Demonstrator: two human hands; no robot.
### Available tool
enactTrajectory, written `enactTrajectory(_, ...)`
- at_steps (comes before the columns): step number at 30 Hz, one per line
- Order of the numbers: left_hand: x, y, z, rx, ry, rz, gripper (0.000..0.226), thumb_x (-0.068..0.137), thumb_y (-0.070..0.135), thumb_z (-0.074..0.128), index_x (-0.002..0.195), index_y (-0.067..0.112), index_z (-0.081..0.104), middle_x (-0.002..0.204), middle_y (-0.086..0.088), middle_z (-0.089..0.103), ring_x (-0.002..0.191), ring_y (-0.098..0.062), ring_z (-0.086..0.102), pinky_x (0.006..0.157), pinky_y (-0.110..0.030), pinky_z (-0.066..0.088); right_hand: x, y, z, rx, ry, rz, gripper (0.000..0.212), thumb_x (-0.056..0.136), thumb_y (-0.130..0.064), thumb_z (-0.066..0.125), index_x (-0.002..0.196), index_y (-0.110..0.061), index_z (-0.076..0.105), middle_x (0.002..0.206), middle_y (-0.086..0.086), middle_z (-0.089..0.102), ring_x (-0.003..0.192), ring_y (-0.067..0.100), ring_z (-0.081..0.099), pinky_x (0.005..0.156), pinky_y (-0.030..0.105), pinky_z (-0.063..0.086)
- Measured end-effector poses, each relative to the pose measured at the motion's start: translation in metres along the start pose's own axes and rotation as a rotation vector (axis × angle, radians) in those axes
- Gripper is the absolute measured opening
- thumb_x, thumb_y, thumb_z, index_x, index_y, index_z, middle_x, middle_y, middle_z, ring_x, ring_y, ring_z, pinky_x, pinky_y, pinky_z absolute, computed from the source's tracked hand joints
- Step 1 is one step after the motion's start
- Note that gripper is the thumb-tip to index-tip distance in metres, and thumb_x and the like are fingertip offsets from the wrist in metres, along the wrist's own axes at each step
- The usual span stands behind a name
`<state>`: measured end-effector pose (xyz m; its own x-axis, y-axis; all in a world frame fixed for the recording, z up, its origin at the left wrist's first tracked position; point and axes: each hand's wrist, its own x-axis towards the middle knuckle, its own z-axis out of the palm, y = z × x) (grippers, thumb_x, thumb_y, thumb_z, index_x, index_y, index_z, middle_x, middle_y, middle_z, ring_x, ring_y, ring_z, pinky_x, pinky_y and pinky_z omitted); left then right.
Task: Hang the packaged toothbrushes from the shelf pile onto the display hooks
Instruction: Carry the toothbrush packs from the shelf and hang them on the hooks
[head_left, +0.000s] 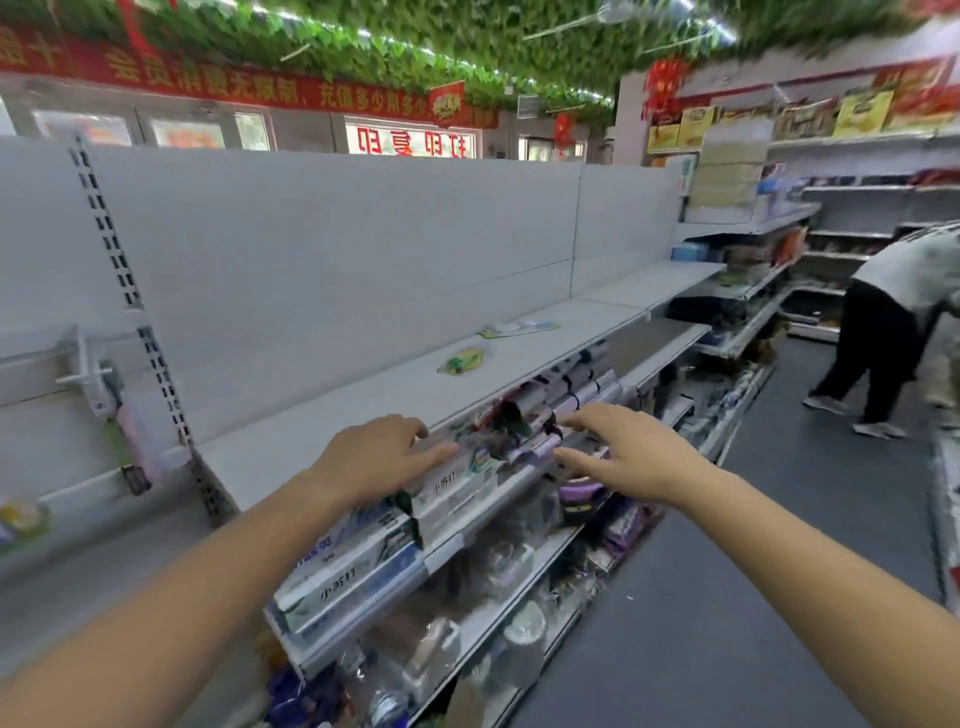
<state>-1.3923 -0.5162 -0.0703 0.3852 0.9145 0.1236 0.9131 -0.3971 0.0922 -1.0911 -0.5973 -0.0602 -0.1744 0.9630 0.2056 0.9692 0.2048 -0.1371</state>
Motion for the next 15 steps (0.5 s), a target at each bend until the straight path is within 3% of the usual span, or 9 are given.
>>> enactTrajectory(6,0.035,0.049,0.009,0.004,0.015,-0.026,0.079,0.091,0.082,0.030,0.138,0.025,0.056,0.133,0.004,0.063,0.116,-0.018,0.061,0.090,-0.035,0.051,-0.009,0.068,-0.004,0.045,-0.001,0.055,0.088,0.079,-0.087,0.025,0.145,-0.033,0.047,0.141,-0.010,0.056,0.129,0.011,0.052,0.106,0.039,0.046)
enactTrajectory(15,0.114,0.050,0.039,0.019,-0.022,-0.107,0.078,0.091,0.081,0.031,0.139,0.024,0.056,0.135,0.003,0.062,0.119,-0.018,0.060,0.094,-0.036,0.052,0.059,0.138,0.021,0.055,-0.032,0.072,0.079,0.084,-0.086,0.030,0.144,-0.037,0.047,0.143,-0.013,0.054,0.128,0.010,0.052,0.105,0.039,0.046)
